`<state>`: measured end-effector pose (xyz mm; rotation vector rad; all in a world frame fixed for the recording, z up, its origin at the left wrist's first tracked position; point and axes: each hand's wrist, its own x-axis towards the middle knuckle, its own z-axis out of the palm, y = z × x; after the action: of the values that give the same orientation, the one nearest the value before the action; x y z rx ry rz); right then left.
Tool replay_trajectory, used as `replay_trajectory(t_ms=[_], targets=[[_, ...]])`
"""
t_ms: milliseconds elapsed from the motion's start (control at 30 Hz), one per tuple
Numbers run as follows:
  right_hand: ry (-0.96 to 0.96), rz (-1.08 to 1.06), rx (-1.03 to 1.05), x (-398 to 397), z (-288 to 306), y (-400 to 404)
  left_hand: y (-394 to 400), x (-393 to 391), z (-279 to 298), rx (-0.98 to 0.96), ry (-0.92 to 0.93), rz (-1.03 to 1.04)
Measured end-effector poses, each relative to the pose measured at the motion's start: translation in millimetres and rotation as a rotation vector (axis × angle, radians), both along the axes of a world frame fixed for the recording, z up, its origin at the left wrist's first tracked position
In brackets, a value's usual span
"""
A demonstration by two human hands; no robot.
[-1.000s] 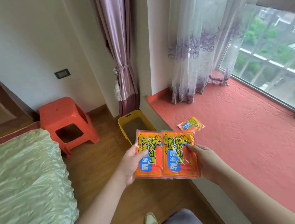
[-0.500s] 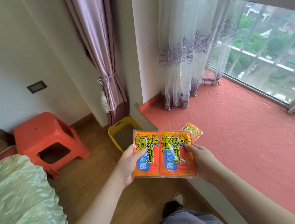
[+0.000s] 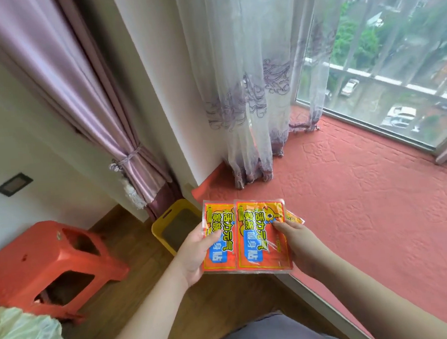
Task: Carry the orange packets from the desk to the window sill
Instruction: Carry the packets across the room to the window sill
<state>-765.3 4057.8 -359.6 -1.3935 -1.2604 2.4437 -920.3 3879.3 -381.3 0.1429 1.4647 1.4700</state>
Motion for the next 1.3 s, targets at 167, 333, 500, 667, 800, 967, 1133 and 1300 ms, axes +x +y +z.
replay_trajectory(t_ms=[167, 333, 500, 667, 800, 967, 1133, 1300], targets=[[-0.013, -0.077, 0.023, -8, -12, 27, 41, -17, -8, -0.031, -0.056, -0.067], [-0.026, -0.201, 0.009, -14, -23, 41, 84, -38, -18, -0.062, -0.082, -0.18], [-0.062, -0.36, -0.003, -27, -30, 48, 123, -65, -30, -0.072, -0.119, -0.338], [-0.066, -0.522, -0.033, -45, -40, 47, 156, -89, -42, -0.067, -0.163, -0.531], [-0.049, -0.633, -0.042, -53, -57, 43, 176, -92, -57, -0.081, -0.221, -0.593], [-0.058, -0.724, -0.005, -54, -87, 39, 195, -80, -84, -0.1, -0.264, -0.72], [-0.125, -0.724, 0.034, -52, -121, 47, 209, -57, -116, -0.157, -0.234, -0.771], [-0.269, -0.624, 0.191, -51, -155, 55, 219, -45, -152, -0.196, -0.205, -0.739]])
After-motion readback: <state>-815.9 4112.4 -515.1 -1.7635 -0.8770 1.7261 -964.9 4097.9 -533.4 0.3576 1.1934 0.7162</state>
